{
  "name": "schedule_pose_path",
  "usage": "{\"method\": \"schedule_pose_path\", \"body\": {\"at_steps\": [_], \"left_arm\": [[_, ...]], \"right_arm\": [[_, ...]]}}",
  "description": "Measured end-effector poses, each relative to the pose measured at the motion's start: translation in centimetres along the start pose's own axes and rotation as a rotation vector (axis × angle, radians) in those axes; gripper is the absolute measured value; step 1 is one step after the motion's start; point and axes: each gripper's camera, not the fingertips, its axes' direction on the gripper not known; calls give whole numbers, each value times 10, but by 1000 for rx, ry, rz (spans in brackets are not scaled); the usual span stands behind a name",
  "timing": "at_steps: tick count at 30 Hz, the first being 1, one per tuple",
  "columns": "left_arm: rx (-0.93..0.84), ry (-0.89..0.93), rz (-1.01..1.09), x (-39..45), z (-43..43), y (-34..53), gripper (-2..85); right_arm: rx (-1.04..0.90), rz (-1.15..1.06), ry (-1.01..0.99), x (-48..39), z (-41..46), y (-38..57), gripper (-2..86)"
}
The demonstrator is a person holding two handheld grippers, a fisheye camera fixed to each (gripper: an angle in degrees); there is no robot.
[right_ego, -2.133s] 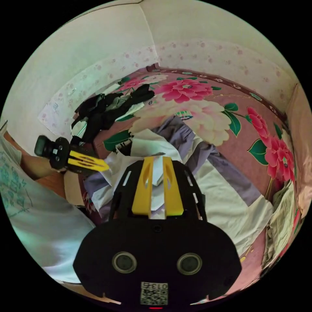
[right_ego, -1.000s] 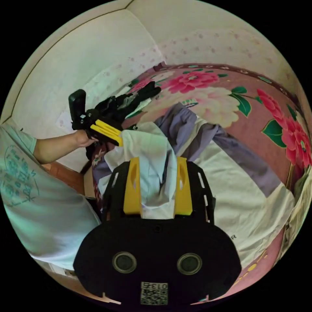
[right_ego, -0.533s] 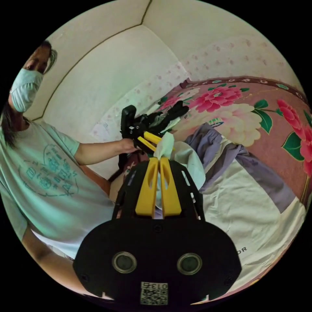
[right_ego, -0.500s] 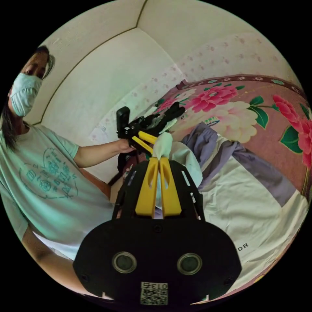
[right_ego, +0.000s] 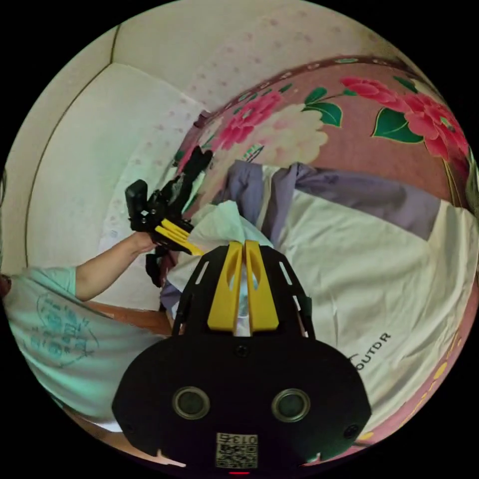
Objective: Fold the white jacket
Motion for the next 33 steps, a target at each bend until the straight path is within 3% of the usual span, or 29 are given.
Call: {"method": "schedule_pose_path", "body": {"at_steps": [2,5,8,10,12,14,16,21,23,26,28,30,33], "left_arm": [[94,-30,55,12,-22,0,79],[262,-74,80,26,-63,-11,192],[306,-123,206,45,-79,-43,219],[218,-128,268,53,-66,-68,210],[88,-16,391,64,-47,-89,75],[51,-81,379,69,-46,-94,31],[91,-104,372,70,-54,-87,23],[127,-90,345,75,-66,-70,12],[138,-105,347,80,-68,-69,9],[148,-149,340,89,-77,-65,1],[177,-166,339,91,-87,-56,-1],[321,-100,283,78,-111,-36,-3],[333,-46,313,78,-109,-32,-4]], "right_arm": [[79,-94,-57,-10,-10,6,10],[86,-293,22,-41,-23,18,11],[13,-413,135,-67,-22,25,12],[6,-475,156,-82,-24,27,14],[37,-520,162,-97,-32,29,19],[14,-540,201,-101,-37,33,28],[40,-476,230,-88,-47,40,45],[135,-137,87,-14,-54,64,87],[110,-102,33,-9,-39,61,76],[-86,-175,-28,-12,-1,52,24],[-23,-209,23,-8,-5,60,15],[154,-67,-275,32,-32,74,9],[246,45,-457,67,-40,95,10]]}}
